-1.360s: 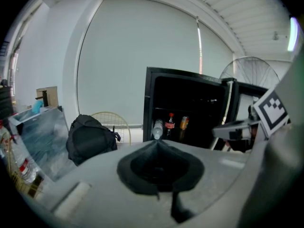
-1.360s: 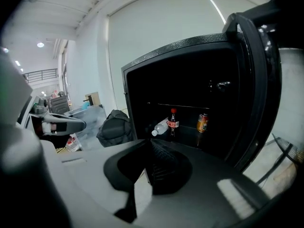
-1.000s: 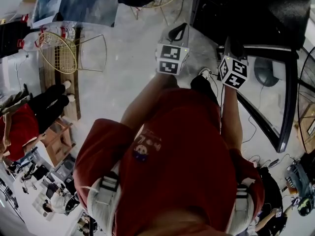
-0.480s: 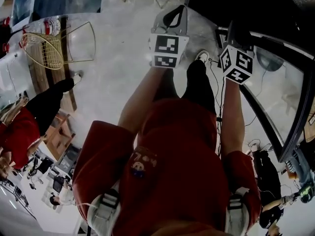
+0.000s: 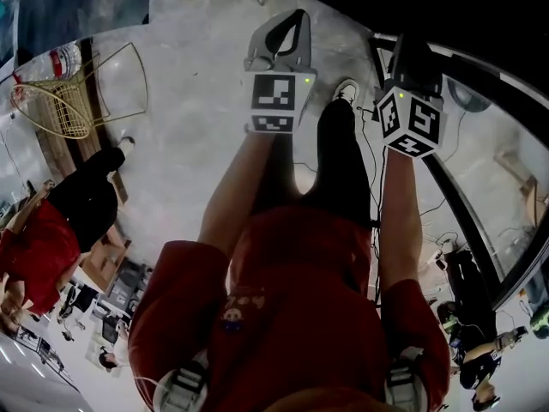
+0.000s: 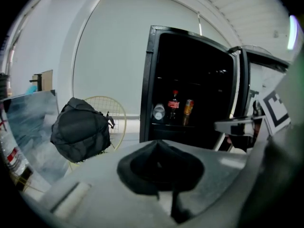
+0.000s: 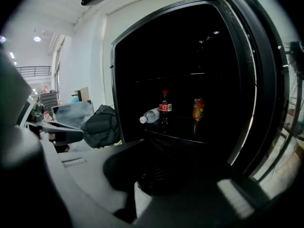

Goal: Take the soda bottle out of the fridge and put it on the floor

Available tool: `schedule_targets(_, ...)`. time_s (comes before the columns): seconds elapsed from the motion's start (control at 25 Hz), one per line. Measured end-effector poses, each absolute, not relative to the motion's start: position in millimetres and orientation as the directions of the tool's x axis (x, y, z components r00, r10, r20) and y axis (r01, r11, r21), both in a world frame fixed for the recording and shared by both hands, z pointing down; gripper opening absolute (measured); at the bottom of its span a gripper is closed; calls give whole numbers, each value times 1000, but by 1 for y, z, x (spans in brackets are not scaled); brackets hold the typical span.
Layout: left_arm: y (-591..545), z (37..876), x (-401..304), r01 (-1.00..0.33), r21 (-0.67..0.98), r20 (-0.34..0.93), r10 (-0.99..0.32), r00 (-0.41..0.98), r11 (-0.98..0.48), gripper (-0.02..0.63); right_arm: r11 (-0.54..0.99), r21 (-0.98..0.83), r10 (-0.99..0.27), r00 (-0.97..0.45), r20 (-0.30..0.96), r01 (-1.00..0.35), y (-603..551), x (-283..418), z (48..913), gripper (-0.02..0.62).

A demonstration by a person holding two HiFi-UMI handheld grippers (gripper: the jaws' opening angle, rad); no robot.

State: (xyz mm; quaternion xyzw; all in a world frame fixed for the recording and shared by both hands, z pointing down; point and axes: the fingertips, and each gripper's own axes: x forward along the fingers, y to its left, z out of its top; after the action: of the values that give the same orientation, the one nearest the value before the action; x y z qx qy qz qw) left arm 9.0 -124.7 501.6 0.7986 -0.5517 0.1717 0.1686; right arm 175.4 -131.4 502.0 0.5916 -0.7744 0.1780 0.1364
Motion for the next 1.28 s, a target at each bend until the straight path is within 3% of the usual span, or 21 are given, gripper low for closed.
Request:
schedule_targets(0.44, -128, 525, -1, -936, 73, 476, -812, 337, -345, 0, 228, -117, -890, -256, 376, -967, -157, 167, 510, 14)
schedule_targets(0.68, -126, 528, 1, -939, 80, 484, -811, 329, -333, 0, 250, -121, -894, -277, 353, -961, -159, 162, 508, 264)
schedule_targets(0.76, -126, 528, 1, -939, 82, 486, -809, 330, -333, 0, 250, -132, -891, -281, 355, -959, -158, 160, 508, 315)
schedule_targets(1.28, -109, 530, -4, -940, 90, 499, -802, 329, -329, 0, 235, -95, -908, -254, 334, -967, -178, 163, 500, 320)
